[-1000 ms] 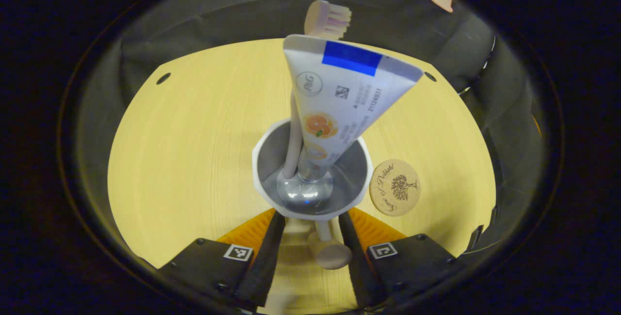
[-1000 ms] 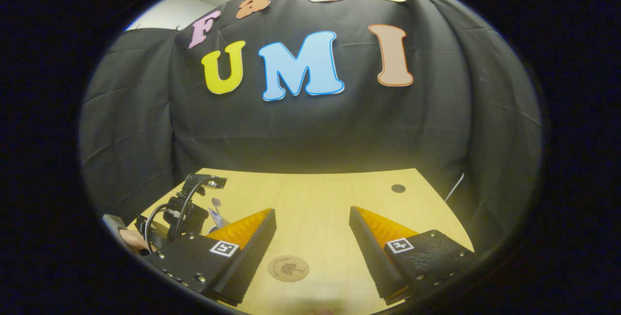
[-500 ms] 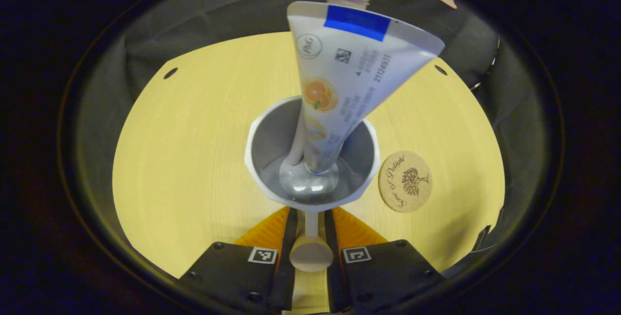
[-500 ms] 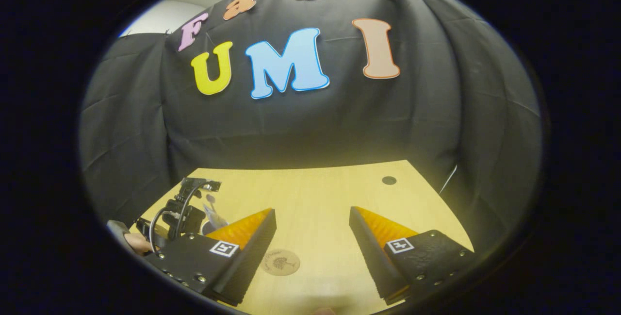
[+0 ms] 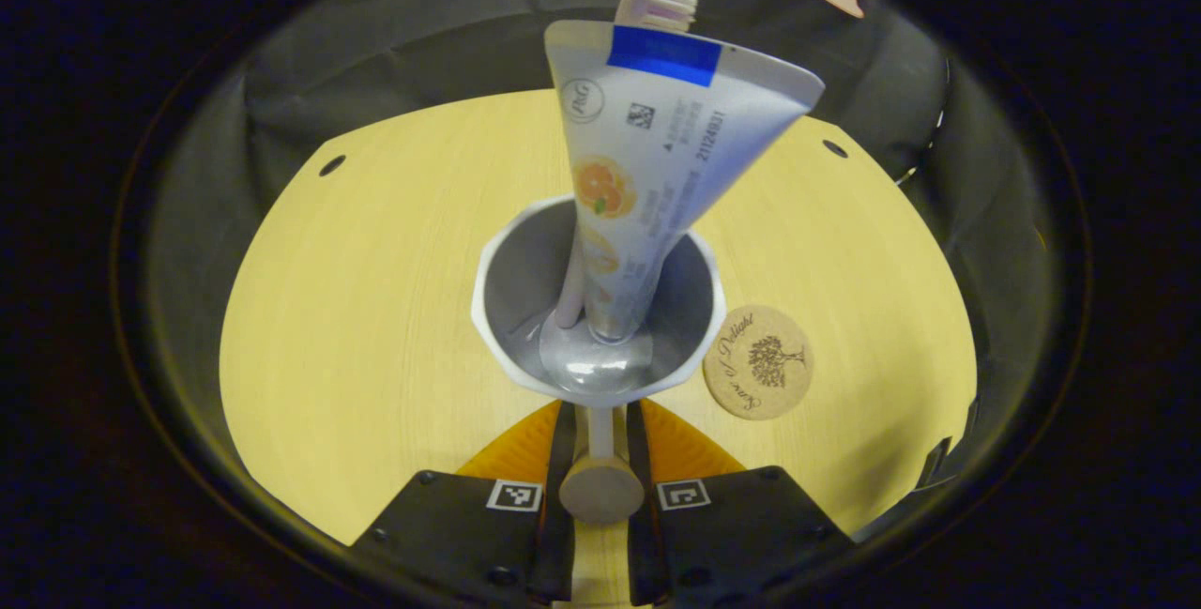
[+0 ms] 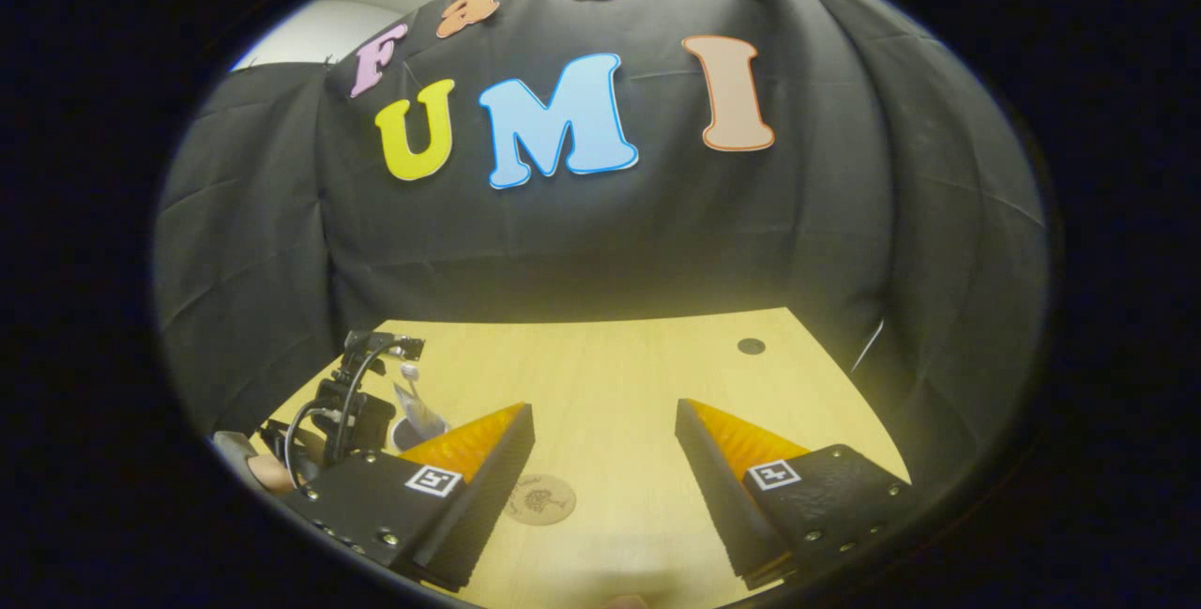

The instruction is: Put the toothbrush and toothpaste on the desktop into the cup, then pick up the cup and place it on the coaster on the desktop.

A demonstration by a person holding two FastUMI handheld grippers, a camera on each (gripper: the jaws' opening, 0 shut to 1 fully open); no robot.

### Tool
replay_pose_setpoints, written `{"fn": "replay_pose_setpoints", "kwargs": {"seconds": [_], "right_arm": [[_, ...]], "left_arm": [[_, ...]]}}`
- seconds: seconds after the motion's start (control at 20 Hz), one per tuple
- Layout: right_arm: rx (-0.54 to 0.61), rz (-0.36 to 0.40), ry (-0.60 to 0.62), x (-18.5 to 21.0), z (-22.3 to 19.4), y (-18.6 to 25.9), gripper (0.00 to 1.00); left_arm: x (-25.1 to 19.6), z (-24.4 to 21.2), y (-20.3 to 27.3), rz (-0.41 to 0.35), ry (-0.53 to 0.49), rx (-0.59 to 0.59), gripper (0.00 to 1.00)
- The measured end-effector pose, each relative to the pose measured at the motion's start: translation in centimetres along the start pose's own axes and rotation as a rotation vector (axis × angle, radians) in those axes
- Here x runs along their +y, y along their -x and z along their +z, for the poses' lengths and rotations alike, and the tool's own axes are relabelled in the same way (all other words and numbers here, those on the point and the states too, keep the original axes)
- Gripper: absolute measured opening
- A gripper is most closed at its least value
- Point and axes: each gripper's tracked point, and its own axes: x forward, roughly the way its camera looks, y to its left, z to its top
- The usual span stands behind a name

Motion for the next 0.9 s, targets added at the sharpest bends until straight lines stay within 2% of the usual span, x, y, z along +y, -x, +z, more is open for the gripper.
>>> {"fn": "replay_pose_setpoints", "kwargs": {"seconds": [0.4,0.9], "right_arm": [[-0.008,-0.016,-0.003,-2.2,-0.2,1.1,0.95],[0.004,-0.048,-0.038,-5.6,-0.8,2.1,0.95]], "left_arm": [[-6.9,0.3,1.7,-0.081,-0.051,-0.006,0.30],[-11.0,-0.1,0.4,-0.104,-0.070,0.029,0.30]]}}
